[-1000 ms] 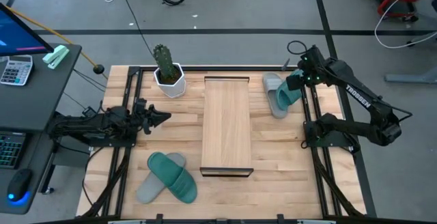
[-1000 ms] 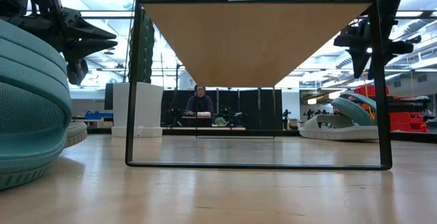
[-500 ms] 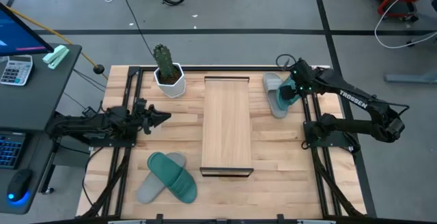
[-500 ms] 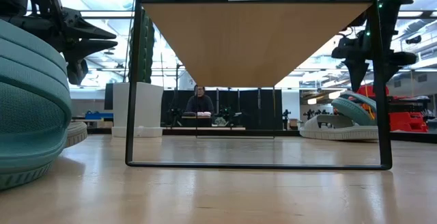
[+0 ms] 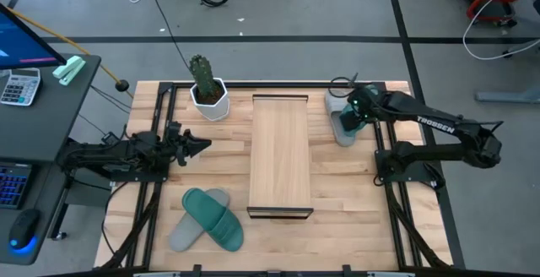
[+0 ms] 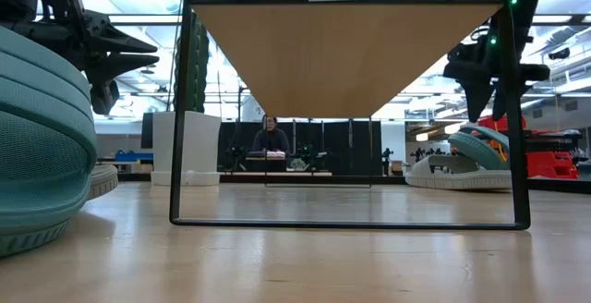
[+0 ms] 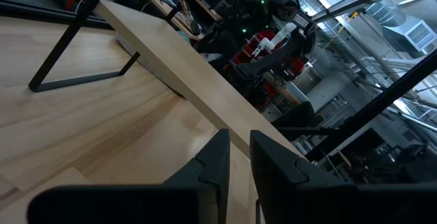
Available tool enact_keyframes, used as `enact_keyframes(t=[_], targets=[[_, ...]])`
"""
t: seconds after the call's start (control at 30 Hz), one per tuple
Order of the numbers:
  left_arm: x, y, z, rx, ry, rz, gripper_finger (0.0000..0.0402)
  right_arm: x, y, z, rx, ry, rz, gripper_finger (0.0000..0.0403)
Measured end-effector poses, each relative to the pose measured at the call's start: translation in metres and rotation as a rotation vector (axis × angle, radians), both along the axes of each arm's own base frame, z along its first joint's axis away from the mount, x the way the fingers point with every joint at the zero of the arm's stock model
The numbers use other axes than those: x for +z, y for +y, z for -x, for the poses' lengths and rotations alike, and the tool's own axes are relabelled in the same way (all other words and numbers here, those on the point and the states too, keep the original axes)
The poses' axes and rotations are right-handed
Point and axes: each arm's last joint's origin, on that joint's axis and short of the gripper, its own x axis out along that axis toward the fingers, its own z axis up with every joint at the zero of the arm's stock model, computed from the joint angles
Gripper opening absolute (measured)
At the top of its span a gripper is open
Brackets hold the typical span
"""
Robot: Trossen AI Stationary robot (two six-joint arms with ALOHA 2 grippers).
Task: Pick and place slides into the shelf
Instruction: Put the right blue slipper on the shelf
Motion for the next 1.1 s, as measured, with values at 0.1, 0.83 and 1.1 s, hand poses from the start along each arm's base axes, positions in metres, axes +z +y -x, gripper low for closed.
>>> enact_keyframes(t=[0.1,0.83,1.1], targets=[[0.0,0.0,0.0,0.0,0.0,0.0,0.0066,-0.005,-0.001,-0.006,0.02,0.03,-0.011,0.0283],[0.0,0.0,0.0,0.0,0.0,0.0,0.0058,-0.042,-0.017,-0.035,0.014,0.215,-0.01,0.0243],[0.0,0.0,0.0,0.0,0.0,0.0,0.0062,-0.042,-0.017,-0.035,0.015,0.216,-0.004,0.016]])
